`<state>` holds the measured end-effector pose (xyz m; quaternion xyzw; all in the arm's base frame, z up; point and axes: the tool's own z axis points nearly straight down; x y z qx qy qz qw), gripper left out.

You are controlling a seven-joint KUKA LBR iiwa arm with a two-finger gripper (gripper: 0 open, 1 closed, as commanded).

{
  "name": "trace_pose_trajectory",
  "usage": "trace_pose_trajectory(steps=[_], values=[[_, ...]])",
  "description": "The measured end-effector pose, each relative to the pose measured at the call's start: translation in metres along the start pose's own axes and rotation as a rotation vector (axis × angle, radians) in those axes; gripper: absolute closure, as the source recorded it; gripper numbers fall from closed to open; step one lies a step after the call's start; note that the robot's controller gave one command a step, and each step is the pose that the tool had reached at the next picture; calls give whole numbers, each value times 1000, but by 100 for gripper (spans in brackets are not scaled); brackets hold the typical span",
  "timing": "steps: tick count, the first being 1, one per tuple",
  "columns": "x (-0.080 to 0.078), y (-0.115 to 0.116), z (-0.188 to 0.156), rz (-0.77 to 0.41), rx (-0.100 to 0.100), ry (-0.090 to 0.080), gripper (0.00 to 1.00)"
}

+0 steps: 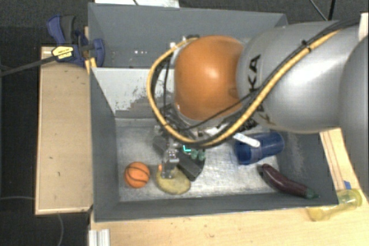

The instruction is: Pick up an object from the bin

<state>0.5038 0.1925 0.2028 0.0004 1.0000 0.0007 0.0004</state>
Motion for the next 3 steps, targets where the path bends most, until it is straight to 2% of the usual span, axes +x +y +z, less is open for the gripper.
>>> trace_pose_trajectory(steps=[1,2,3], values=[[-1,0,0,2,0,-1,0],[1,9,23,-76,-1,-10,0],[13,15,132,-117,-2,-3,100]])
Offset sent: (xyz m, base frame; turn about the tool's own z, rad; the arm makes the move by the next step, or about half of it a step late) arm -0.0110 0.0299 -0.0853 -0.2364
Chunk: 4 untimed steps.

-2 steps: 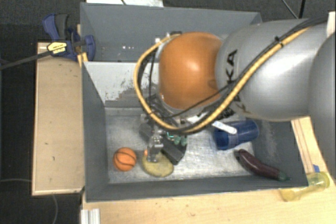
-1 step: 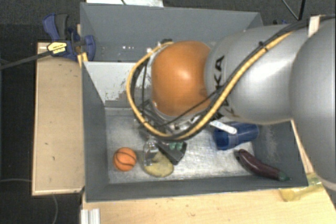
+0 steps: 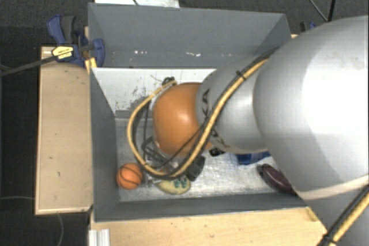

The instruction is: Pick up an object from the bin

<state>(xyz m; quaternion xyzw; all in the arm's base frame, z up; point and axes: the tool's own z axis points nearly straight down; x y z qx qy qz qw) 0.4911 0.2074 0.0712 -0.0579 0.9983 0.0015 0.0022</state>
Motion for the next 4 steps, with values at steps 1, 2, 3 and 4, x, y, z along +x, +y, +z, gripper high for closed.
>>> trace_pose_trajectory(steps=[1,2,3,4], values=[[1,0,0,4,1,2,0],[1,0,1,6,1,2,0],[1,1,0,38,2,2,0],[1,15,1,288,1,-1,0]])
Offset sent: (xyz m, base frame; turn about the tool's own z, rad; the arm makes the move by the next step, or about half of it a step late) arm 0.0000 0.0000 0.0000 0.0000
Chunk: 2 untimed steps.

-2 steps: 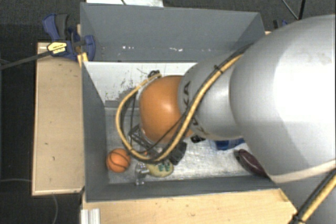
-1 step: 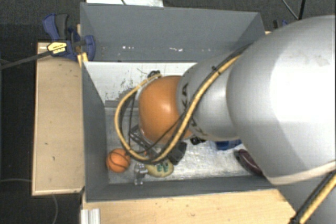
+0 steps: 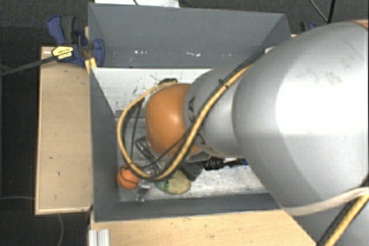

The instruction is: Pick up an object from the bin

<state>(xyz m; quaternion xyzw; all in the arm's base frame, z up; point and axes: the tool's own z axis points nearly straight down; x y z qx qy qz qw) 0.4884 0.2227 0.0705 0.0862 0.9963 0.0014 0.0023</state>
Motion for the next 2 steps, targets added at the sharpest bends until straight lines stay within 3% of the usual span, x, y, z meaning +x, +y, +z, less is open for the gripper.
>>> trace_pose_trajectory(steps=[1,2], values=[[12,8,0,-249,2,3,100],[12,8,0,-247,1,3,100]])
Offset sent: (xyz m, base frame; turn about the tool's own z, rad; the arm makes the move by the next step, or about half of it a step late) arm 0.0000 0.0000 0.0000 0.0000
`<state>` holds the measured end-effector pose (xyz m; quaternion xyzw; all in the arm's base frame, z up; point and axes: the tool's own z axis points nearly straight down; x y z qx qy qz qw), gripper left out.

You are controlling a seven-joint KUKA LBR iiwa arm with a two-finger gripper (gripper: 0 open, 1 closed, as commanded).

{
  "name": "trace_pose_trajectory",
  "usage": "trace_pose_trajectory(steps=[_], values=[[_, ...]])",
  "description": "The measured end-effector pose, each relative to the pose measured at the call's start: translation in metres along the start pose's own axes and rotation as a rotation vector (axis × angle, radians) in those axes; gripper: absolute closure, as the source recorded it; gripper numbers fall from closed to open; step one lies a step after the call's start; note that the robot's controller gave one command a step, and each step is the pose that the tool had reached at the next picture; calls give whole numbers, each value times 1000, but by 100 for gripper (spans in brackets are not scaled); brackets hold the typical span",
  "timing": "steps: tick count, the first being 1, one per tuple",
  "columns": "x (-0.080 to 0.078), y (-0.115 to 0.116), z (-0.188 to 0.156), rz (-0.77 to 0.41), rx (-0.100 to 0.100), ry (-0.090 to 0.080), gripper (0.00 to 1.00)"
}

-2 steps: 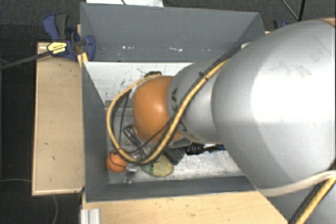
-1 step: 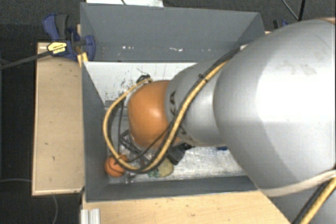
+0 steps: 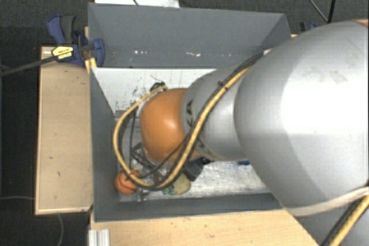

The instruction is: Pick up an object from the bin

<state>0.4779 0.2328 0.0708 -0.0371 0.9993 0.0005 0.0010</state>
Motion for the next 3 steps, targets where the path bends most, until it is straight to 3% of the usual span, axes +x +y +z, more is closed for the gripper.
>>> trace_pose_trajectory(steps=[1,2,3], values=[[-15,-16,-122,-46,0,0,100],[-15,-16,-122,-45,0,0,100],[-16,-17,-176,-100,2,5,100]])
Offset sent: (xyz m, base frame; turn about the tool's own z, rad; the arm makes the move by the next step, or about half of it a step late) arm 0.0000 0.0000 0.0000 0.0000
